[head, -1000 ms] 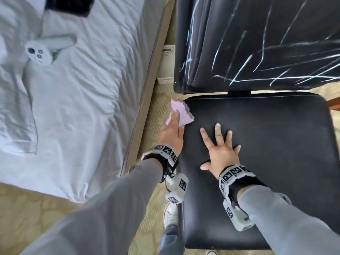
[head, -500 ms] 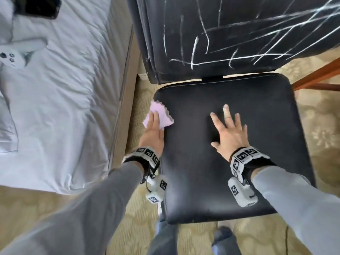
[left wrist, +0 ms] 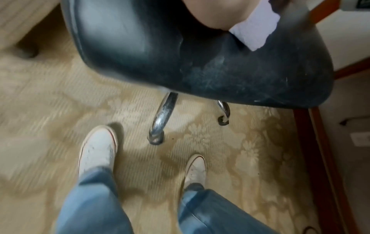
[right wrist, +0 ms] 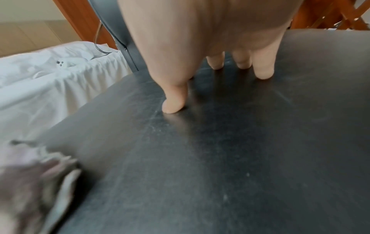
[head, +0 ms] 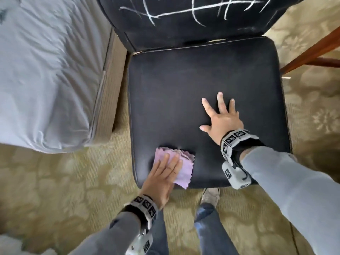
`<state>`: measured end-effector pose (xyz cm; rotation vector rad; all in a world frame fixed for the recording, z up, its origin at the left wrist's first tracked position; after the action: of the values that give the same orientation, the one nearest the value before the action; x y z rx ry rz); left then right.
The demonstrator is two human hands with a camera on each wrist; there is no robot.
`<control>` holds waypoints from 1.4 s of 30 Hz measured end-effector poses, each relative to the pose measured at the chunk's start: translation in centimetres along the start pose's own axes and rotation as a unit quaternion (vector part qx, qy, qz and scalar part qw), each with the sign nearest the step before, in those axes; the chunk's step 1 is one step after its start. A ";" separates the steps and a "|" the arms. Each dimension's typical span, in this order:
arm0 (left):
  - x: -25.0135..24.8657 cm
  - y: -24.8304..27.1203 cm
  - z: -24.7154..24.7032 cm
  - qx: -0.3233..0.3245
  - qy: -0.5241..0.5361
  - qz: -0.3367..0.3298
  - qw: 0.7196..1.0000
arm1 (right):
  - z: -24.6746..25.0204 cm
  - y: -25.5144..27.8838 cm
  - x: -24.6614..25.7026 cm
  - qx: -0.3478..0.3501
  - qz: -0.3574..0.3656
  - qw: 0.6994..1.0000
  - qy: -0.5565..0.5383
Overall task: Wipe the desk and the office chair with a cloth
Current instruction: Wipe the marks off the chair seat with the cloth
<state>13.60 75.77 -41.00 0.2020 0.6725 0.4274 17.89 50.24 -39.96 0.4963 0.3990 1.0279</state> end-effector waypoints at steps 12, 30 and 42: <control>3.7 -4.6 6.1 -0.049 -0.039 0.018 0.998 | -5.1 7.2 4.7 -0.038 0.100 0.994 0.023; 3.0 4.4 0.9 -0.214 0.033 0.092 0.972 | -5.0 7.0 6.1 -0.097 0.040 0.994 -0.021; 8.7 6.6 1.1 -0.247 -0.030 0.097 0.964 | -5.7 8.2 6.4 -0.137 0.046 0.988 -0.049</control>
<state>18.34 85.55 -42.90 -0.1956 0.4699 0.7601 11.97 60.54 -40.50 0.3188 0.1446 1.1228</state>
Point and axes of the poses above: each hand's wrist, its own y-axis away from the middle knuckle, its own z-axis out of the back of the hand, x = y × z, the point moved 10 cm from there along -y, towards the middle knuckle, and after that the axes turned 15 degrees about y, right-handed, at the moved point
